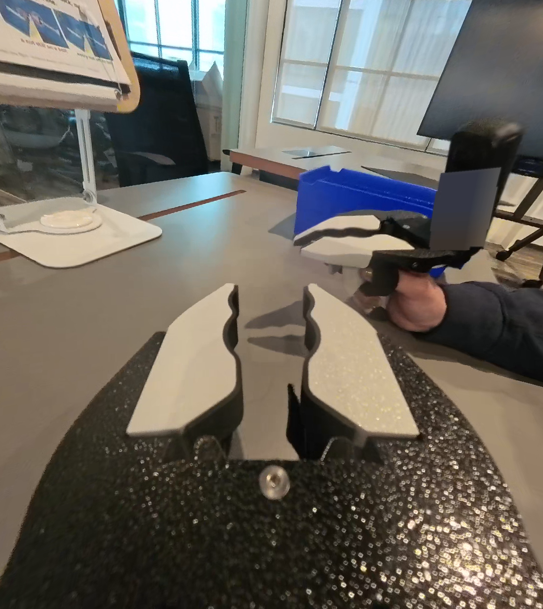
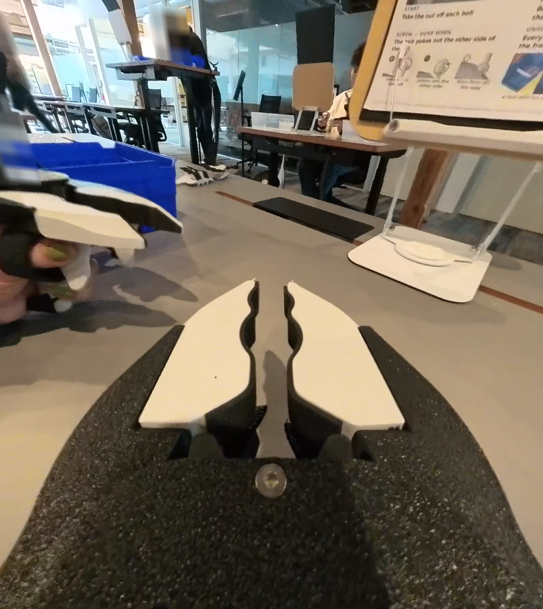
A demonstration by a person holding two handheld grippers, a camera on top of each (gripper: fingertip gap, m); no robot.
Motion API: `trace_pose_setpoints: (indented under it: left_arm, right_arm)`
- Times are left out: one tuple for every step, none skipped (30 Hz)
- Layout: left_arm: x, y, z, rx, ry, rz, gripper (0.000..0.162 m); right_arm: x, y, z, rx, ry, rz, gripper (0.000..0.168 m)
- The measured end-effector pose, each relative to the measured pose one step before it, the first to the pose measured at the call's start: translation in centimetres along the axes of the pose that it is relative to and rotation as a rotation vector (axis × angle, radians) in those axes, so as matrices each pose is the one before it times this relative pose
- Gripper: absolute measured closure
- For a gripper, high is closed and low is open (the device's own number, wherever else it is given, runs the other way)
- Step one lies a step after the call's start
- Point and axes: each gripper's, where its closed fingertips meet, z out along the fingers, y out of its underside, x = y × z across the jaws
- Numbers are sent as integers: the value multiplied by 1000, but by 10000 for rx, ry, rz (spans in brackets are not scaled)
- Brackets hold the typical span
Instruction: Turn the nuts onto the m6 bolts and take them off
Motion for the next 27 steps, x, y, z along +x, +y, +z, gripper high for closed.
trace_pose_setpoints:
  left_arm:
    - [182,-523,-250,40,-15,-16,125]
    - [184,-770,-397,60,-60,-67,125]
    - [191,-992,-574,78,-97,-93,125]
    - [139,-1099,-781,75,-146,-69,125]
    - [-70,-1110,-976,33,-244,-17,125]
    - [-367,-1066,-1143,-22,-345,40,125]
    - [-705,-1016,-1285,-81,-405,88,125]
    - [-1073,-935,-1382,-157,-441,122,125]
    - [-1544,-808,-1429,-230,-521,142,124]
    - [-2002,-637,-1432,-302,-598,134,123]
    - [-2365,-443,-1328,-343,-629,109,121]
    - [-2582,-220,-1097,-371,-623,100,121]
    - [-2560,101,-780,-468,-528,126,121]
    - [-2369,495,-436,-621,-379,162,121]
    - [-2036,859,-124,-780,-221,157,120]
    - [-1575,1161,122,-902,-15,115,120]
    - [-1203,1251,307,-919,119,34,120]
    - [-997,1212,426,-861,158,-4,120]
    - [-864,1139,480,-793,157,66,121]
    - [-796,1069,491,-736,124,139,122]
    - [-638,1010,497,-703,151,126,122]
    - [-296,897,505,-649,309,180,122]
    - [77,724,493,-525,474,393,122]
    - [166,597,458,-407,444,567,122]
    - [-1,589,430,-399,258,533,122]
    - [-130,614,410,-440,127,424,122]
    - [-80,551,418,-429,112,398,122]
  right_arm:
    - [10,-67,-66,39,53,-143,154]
    - [-41,-72,-44,42,2,-121,155]
    - [-34,-10,-34,2,-7,-95,155]
    - [6,17,-32,-10,12,-80,156]
    - [90,24,-35,-14,67,-67,157]
    - [119,29,-35,1,73,-61,158]
    - [41,-7,0,29,8,-47,159]
    - [16,15,19,24,-24,2,160]
    - [19,43,37,-3,-21,58,160]
    - [-50,22,32,5,-64,72,160]
    - [-63,-3,33,15,-68,67,160]
    - [-56,-4,34,13,-50,47,161]
    - [-36,-7,24,7,-36,29,161]
    - [-85,-5,30,10,-55,15,162]
    - [-88,20,40,-1,-65,13,162]
    - [-46,52,57,-28,-32,8,162]
    - [-7,61,40,-33,-10,0,162]
    - [-11,15,37,-12,-24,1,163]
    - [-6,7,25,-4,-23,16,163]
    - [17,0,21,3,-13,26,164]
    - [28,2,12,3,-13,37,164]
    - [51,5,12,2,-5,51,164]
    - [51,-17,-6,20,-3,48,164]
    - [20,-28,-3,19,-21,48,165]
    - [3,0,9,5,-34,45,165]
    - [10,0,-6,4,-23,31,165]
    - [-1,-3,-1,4,-14,19,165]
